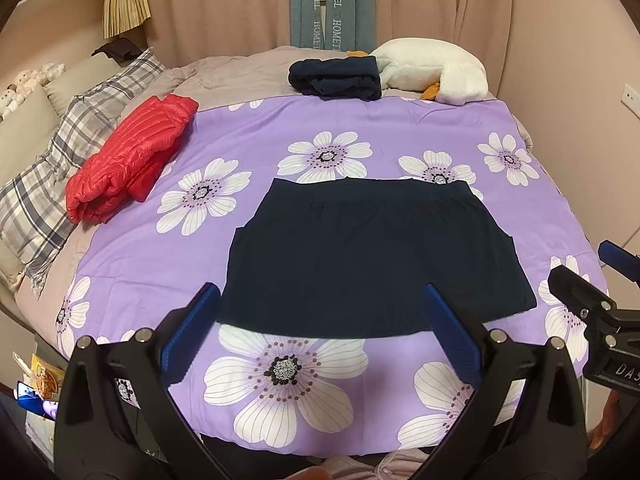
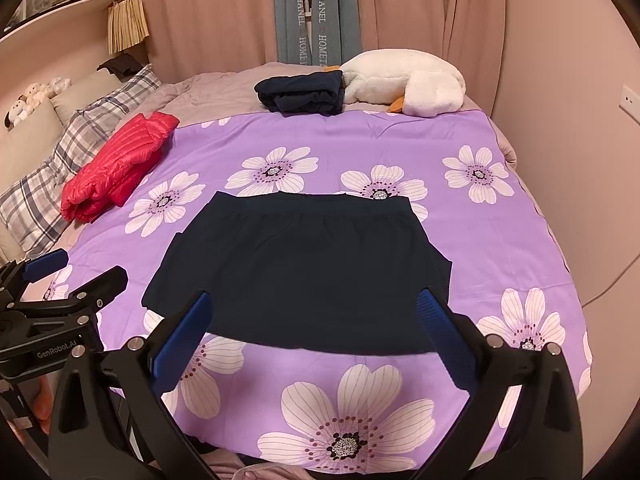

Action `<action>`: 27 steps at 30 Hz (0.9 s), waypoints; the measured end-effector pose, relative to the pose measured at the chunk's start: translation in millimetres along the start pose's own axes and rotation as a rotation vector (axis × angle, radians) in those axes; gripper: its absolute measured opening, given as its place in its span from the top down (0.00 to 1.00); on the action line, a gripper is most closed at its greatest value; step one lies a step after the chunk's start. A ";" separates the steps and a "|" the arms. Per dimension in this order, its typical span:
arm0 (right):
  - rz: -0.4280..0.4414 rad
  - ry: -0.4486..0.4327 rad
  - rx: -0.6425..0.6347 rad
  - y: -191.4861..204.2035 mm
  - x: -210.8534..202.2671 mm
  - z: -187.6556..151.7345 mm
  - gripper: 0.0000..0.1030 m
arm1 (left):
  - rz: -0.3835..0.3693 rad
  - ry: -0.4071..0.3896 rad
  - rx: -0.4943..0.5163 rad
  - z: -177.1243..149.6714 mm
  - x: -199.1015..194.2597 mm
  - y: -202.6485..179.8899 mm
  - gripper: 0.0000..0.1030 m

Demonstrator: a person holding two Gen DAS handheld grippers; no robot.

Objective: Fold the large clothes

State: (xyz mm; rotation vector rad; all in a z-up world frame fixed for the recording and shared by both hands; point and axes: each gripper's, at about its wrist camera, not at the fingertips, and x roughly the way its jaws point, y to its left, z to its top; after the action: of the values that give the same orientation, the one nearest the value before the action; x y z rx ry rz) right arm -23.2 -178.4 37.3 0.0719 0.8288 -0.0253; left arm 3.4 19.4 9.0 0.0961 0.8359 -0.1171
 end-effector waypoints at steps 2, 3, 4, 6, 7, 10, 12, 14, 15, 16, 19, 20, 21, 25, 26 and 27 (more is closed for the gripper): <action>0.000 0.001 -0.002 0.7 0.1 0.1 0.01 | 0.000 0.000 0.002 -0.5 -0.4 0.4 0.02; -0.001 0.001 -0.002 1.0 -0.1 0.0 0.01 | 0.001 -0.001 0.000 -0.1 -0.3 -0.2 0.02; -0.002 0.000 -0.004 0.7 -0.2 0.0 0.01 | 0.000 -0.001 0.000 -0.3 -0.4 0.1 0.02; -0.001 0.001 -0.004 0.7 0.1 0.4 0.01 | 0.000 0.000 -0.001 -0.1 -0.2 -0.5 0.02; 0.000 0.001 -0.004 0.5 0.2 0.9 0.01 | 0.001 0.000 0.000 0.1 -0.2 -1.0 0.02; 0.003 0.003 -0.005 1.0 0.0 0.9 0.01 | -0.001 0.001 0.003 0.3 -0.2 -0.5 0.02; 0.001 0.002 -0.007 1.4 -0.1 0.8 0.01 | 0.000 0.001 0.006 0.4 -0.3 -0.2 0.02; 0.005 0.004 -0.004 0.9 -0.2 1.0 0.01 | -0.002 0.000 0.004 0.1 -0.7 0.1 0.02; 0.004 0.002 -0.004 1.2 -0.3 0.8 0.01 | -0.002 0.000 0.005 0.8 -0.5 -0.6 0.02; 0.002 0.002 -0.006 1.6 -0.1 0.6 0.01 | -0.002 -0.001 0.006 1.2 -0.6 -0.3 0.02; 0.004 0.003 -0.002 1.2 0.6 0.3 0.01 | -0.002 0.000 0.007 1.9 -0.5 -0.5 0.02; 0.004 0.003 -0.002 1.3 0.8 0.2 0.01 | -0.001 0.000 0.008 1.7 -0.5 -0.5 0.02; 0.003 0.003 -0.003 1.3 0.8 0.2 0.01 | -0.001 0.001 0.007 1.8 -0.4 -1.3 0.02; 0.004 0.004 -0.005 0.8 1.5 0.1 0.01 | -0.002 0.001 0.007 1.4 -0.6 -1.3 0.02; 0.004 0.004 -0.003 1.1 1.2 -0.1 0.01 | -0.001 0.000 0.006 1.6 -0.5 -2.1 0.02; 0.005 0.005 -0.002 0.9 1.3 -0.1 0.01 | -0.001 0.000 0.006 1.3 -0.9 -1.2 0.02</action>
State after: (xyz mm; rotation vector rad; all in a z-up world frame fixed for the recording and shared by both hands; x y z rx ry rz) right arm -22.3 -177.5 36.3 0.0720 0.8336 -0.0196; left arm 3.6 18.1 10.5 0.1014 0.8356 -0.1205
